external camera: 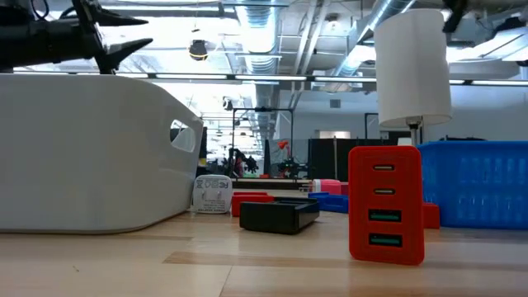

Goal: Pick & Place Office items
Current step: Put the top red charger adapter into the gray bin

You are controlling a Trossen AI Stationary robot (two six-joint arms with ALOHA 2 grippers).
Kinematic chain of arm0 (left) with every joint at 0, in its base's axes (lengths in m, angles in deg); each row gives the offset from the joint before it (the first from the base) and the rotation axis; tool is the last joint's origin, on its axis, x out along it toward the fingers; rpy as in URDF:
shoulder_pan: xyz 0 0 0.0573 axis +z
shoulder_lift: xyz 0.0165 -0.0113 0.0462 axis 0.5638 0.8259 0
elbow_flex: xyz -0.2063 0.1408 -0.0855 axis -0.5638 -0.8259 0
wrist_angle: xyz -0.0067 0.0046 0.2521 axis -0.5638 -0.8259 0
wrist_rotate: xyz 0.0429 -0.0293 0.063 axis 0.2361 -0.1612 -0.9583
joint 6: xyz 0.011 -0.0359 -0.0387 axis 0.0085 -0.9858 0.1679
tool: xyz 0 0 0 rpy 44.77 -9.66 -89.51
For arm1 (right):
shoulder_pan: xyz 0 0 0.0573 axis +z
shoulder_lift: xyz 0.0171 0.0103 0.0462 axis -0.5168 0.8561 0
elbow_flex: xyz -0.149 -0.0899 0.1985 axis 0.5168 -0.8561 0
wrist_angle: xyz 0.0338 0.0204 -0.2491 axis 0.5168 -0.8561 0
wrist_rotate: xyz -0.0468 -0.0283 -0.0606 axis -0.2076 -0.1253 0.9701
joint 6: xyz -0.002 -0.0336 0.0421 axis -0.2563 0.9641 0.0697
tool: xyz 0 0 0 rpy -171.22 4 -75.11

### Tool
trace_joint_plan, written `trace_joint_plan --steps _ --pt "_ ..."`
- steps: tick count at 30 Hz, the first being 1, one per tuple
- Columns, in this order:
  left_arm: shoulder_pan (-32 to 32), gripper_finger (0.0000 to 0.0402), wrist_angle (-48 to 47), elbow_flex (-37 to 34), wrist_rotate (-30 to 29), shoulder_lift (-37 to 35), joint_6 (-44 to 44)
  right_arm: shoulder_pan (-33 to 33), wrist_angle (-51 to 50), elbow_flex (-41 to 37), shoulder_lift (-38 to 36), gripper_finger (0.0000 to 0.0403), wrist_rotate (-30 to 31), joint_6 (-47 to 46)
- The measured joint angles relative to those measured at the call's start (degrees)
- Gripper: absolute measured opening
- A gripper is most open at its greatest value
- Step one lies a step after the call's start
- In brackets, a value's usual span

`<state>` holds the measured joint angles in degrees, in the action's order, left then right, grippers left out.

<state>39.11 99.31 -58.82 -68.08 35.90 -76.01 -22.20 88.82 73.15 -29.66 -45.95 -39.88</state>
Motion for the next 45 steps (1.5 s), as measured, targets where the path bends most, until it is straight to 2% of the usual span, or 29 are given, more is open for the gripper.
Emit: trace_joint_plan --steps 4,8,11,15,18,24,26,29,32,36,40,45 --pt "0.0 0.0121 1.0 0.0 -0.9 0.0 2.8 1.2 -18.8 17.5 15.4 0.0193 -3.1 5.1" --pt "0.0 0.0121 0.9 0.0 -1.3 0.0 2.9 1.9 -43.8 36.4 30.4 0.0195 -6.1 5.3" --pt "0.0 0.0121 1.0 0.0 -1.2 0.0 3.0 1.9 -57.7 48.6 41.8 0.0206 -9.4 5.5" --pt "0.0 0.0121 2.4 0.0 0.1 0.0 4.9 2.0 -72.3 61.4 55.3 0.0233 -11.1 10.6" --pt "0.0 0.0123 3.5 0.5 1.6 0.0 6.1 2.3 -80.8 66.9 64.0 0.0253 -10.1 16.6" --pt "0.0 0.0145 3.8 3.4 6.0 0.0 7.5 1.2 -91.1 67.7 76.8 0.0266 -8.6 21.9" --pt "0.0 0.0154 3.9 4.3 7.7 0.0 7.5 0.7 -90.9 67.1 80.2 0.0266 -8.6 23.0" --pt "0.0 0.0167 3.9 5.4 9.8 0.0 7.5 -0.9 -87.8 66.6 83.6 0.0266 -12.6 26.0" --pt "0.0 0.0177 3.9 6.1 12.0 0.0 7.5 -3.7 -84.1 64.7 84.5 0.0266 -17.4 28.2" --pt "0.0 0.0185 3.7 6.9 14.5 0.0 7.3 -9.6 -83.0 60.4 82.9 0.0266 -20.4 30.3" --pt "0.0 0.0189 3.7 7.1 15.5 0.0 7.3 -14.7 -77.3 54.9 79.0 0.0266 -22.1 35.9" --pt "0.0 0.0189 3.6 7.1 15.8 0.0 7.3 -16.4 -75.5 50.7 79.8 0.0266 -23.0 43.8"
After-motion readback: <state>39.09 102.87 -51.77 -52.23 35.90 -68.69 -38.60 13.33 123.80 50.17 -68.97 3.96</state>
